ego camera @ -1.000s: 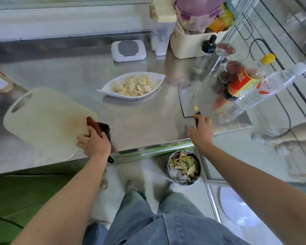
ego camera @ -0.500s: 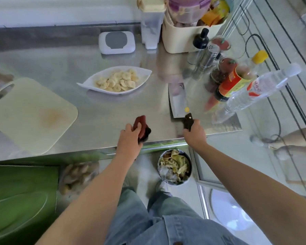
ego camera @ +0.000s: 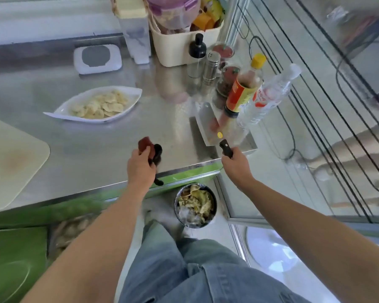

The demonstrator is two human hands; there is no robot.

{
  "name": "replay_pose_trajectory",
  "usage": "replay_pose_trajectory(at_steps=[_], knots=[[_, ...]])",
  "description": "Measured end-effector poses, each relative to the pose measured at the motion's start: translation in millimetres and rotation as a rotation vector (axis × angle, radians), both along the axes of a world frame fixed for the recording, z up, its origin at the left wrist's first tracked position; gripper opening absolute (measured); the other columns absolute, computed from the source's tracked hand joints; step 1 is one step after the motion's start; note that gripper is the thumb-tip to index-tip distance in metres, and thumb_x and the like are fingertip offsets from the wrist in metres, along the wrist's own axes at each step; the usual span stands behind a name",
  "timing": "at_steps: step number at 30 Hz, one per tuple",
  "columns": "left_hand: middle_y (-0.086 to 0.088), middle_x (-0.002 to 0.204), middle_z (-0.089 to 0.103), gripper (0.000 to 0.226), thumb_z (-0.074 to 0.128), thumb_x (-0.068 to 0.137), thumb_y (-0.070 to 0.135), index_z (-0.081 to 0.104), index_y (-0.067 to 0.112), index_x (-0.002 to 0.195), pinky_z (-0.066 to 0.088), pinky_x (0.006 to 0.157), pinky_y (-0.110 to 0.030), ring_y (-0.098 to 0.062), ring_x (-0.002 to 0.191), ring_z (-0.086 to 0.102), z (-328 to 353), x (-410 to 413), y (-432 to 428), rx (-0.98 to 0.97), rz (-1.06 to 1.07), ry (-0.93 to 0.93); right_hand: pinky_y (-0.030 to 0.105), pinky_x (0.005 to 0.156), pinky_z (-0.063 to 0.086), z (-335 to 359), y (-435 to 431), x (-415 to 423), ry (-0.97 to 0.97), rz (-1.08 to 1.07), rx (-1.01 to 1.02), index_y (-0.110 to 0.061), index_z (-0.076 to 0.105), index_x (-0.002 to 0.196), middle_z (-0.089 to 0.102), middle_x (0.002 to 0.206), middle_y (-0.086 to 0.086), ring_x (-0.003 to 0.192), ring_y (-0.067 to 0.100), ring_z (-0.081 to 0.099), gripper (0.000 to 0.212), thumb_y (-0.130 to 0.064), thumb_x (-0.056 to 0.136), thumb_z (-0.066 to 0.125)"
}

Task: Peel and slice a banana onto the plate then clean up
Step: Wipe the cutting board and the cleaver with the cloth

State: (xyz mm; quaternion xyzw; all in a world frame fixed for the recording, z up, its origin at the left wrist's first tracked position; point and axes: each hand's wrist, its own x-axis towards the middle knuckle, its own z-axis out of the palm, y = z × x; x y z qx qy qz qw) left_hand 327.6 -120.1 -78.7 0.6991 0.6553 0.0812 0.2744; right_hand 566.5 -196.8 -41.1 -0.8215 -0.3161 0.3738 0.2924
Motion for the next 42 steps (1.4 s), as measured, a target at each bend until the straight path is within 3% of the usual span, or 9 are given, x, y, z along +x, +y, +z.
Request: replay_pose_trajectory(at_steps=[4, 11, 14, 19, 24, 28, 34, 38, 42], knots=[[-0.008, 0.105, 0.043, 0.048, 0.054, 0.091, 0.007, 0.048, 0.017, 0.138, 0.037, 0.082, -0.027, -0.03, 0.096, 0.053, 4.0, 37.3, -11.6, -0.038, -0.297, -0.119, 0.028, 0.055, 0.037, -1.3, -6.6, 10.0, -0.012, -0.003, -0.008, -0.01, 0.051, 0.103, 0.053, 0.079, 0.003, 0.068, 0.019, 0.049, 0.016, -0.012, 0.088, 0.045], [-0.02, 0.117, 0.041, 0.051, 0.054, 0.09, 0.006, 0.043, 0.014, 0.14, 0.038, 0.095, -0.036, -0.036, 0.097, 0.05, 2.5, 16.7, 29.1, 0.081, 0.199, -0.084, 0.028, 0.055, 0.039, -4.4, -5.4, 18.4, -0.02, -0.014, -0.019, -0.008, 0.051, 0.106, 0.056, 0.086, 0.007, 0.069, 0.019, 0.051, 0.02, -0.01, 0.087, 0.045], [-0.021, 0.12, 0.043, 0.05, 0.052, 0.089, 0.004, 0.048, 0.014, 0.138, 0.041, 0.094, -0.039, -0.041, 0.1, 0.052, -2.3, 29.1, 24.0, -0.012, -0.03, -0.029, 0.028, 0.055, 0.038, -6.7, 0.9, 21.5, -0.035, -0.017, -0.03, -0.009, 0.05, 0.109, 0.057, 0.09, 0.007, 0.072, 0.019, 0.052, 0.02, -0.013, 0.089, 0.047], [-0.005, 0.107, 0.045, 0.045, 0.05, 0.091, 0.007, 0.051, 0.023, 0.134, 0.038, 0.078, -0.023, -0.022, 0.092, 0.053, 6.9, 53.6, 9.9, -0.126, -0.34, -0.147, 0.03, 0.067, 0.04, -6.0, 25.8, 25.1, -0.009, -0.034, -0.035, -0.009, 0.048, 0.116, 0.058, 0.097, 0.009, 0.081, 0.023, 0.054, 0.026, -0.017, 0.09, 0.048], [-0.005, 0.103, 0.051, 0.038, 0.051, 0.09, 0.014, 0.056, 0.026, 0.126, 0.039, 0.078, -0.026, -0.02, 0.091, 0.053, 12.6, 34.2, 25.5, -0.109, -0.141, -0.216, 0.041, 0.08, 0.051, -5.7, 55.3, 29.4, 0.012, -0.015, -0.058, -0.01, 0.045, 0.124, 0.059, 0.104, 0.012, 0.093, 0.029, 0.058, 0.035, -0.015, 0.089, 0.048], [-0.002, 0.11, 0.061, 0.035, 0.053, 0.087, 0.019, 0.058, 0.025, 0.121, 0.047, 0.085, -0.035, -0.02, 0.1, 0.058, 13.2, 25.0, 36.6, -0.122, -0.003, -0.31, 0.041, 0.073, 0.054, -7.6, 70.7, 30.6, 0.042, 0.005, -0.056, -0.011, 0.04, 0.135, 0.059, 0.103, 0.013, 0.081, 0.027, 0.06, 0.047, -0.006, 0.088, 0.046], [-0.001, 0.104, 0.066, 0.032, 0.053, 0.085, 0.013, 0.062, 0.021, 0.115, 0.048, 0.084, -0.038, -0.022, 0.095, 0.059, 19.7, 25.8, 43.7, -0.146, 0.131, -0.361, 0.043, 0.093, 0.045, -19.3, 69.0, 31.6, -0.215, 0.08, -0.106, -0.009, 0.037, 0.14, 0.044, 0.129, 0.018, 0.112, 0.037, 0.051, 0.061, 0.003, 0.083, 0.052], [-0.001, 0.098, 0.065, 0.026, 0.053, 0.085, 0.013, 0.062, 0.02, 0.109, 0.048, 0.077, -0.033, -0.021, 0.091, 0.059, 19.3, 32.0, 50.4, -0.187, 0.195, -0.44, 0.035, 0.078, 0.046, -17.3, 61.2, 30.4, -0.081, -0.037, -0.045, -0.006, 0.046, 0.123, 0.057, 0.11, 0.012, 0.096, 0.029, 0.057, 0.04, -0.004, 0.084, 0.054], [-0.006, 0.095, 0.06, 0.019, 0.05, 0.088, 0.008, 0.059, 0.014, 0.103, 0.047, 0.067, -0.03, -0.023, 0.087, 0.057, 29.4, 48.1, 50.1, -0.391, 0.565, -0.873, 0.033, 0.066, 0.049, -8.3, 51.6, 26.0, 0.013, 0.023, 0.012, -0.013, 0.05, 0.11, 0.057, 0.088, 0.002, 0.08, 0.023, 0.061, 0.031, -0.003, 0.081, 0.055]])
